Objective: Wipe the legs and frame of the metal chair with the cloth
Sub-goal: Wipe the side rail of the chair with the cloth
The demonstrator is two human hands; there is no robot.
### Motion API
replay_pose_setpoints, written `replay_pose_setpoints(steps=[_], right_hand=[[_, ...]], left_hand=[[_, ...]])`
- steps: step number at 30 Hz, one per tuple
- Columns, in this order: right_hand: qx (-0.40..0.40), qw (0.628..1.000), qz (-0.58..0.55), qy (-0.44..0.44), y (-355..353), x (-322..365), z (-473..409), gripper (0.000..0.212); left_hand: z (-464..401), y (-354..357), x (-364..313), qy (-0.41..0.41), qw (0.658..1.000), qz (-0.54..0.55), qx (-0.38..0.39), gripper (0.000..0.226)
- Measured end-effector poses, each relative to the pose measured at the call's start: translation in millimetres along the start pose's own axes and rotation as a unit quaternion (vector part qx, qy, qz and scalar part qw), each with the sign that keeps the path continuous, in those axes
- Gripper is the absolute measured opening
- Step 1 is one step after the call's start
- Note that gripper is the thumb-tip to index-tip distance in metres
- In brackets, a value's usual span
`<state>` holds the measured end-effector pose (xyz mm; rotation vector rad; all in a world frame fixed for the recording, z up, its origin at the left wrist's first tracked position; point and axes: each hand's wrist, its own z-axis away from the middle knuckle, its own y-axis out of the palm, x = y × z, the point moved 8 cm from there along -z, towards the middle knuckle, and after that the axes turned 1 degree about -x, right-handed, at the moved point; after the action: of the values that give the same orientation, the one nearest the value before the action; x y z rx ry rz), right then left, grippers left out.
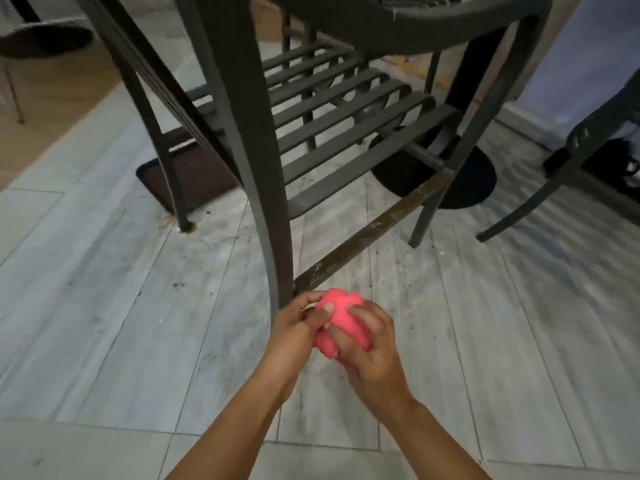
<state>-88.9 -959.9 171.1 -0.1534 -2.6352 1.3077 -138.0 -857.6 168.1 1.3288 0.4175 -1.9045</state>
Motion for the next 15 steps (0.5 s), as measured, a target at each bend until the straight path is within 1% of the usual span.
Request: replay_pose_setpoints(steps=[1, 4, 5, 6, 7, 8, 10, 11, 13, 15], right_hand=[[-0.005, 0.999, -0.018, 0.032, 5, -7, 0, 0.035], [-0.076, 0.994, -0.066, -0.034, 10, -6, 2, 0.026], [-0.100, 0.991, -0.073, -0.046, 10, -8, 1, 0.022], [-0.119, 0.988, -0.095, -0.035, 8, -12, -2, 0.020], [-0.133, 0.983, -0.127, -0.002, 7, -18, -4, 0.020], [-0.144, 0.976, -0.159, 0.036, 6, -25, -6, 0.025], [-0.152, 0.966, -0.191, 0.085, 4, -33, -11, 0.044], [-0.158, 0.959, -0.213, 0.104, 2, -36, -17, 0.048], [-0.173, 0.941, -0.251, 0.144, -5, -39, -30, 0.043], [-0.168, 0.925, -0.289, 0.180, -6, -38, -46, 0.036]], left_hand=[[-2, -3, 3, 0.024, 1.000, -0.010, -0.009, 0.014], [-3, -18, 12, 0.107, 0.989, -0.086, -0.058, 0.012], [-1, -25, 13, 0.139, 0.980, -0.116, -0.080, 0.012], [1, -31, 13, 0.166, 0.971, -0.140, -0.099, 0.011], [4, -37, 14, 0.192, 0.961, -0.157, -0.121, 0.009], [8, -44, 14, 0.215, 0.950, -0.173, -0.146, 0.008], [14, -58, 10, 0.250, 0.927, -0.193, -0.201, 0.007], [18, -63, 5, 0.267, 0.917, -0.195, -0.223, 0.008], [23, -71, -4, 0.292, 0.898, -0.203, -0.257, 0.011], [23, -76, -13, 0.302, 0.885, -0.217, -0.281, 0.014]])
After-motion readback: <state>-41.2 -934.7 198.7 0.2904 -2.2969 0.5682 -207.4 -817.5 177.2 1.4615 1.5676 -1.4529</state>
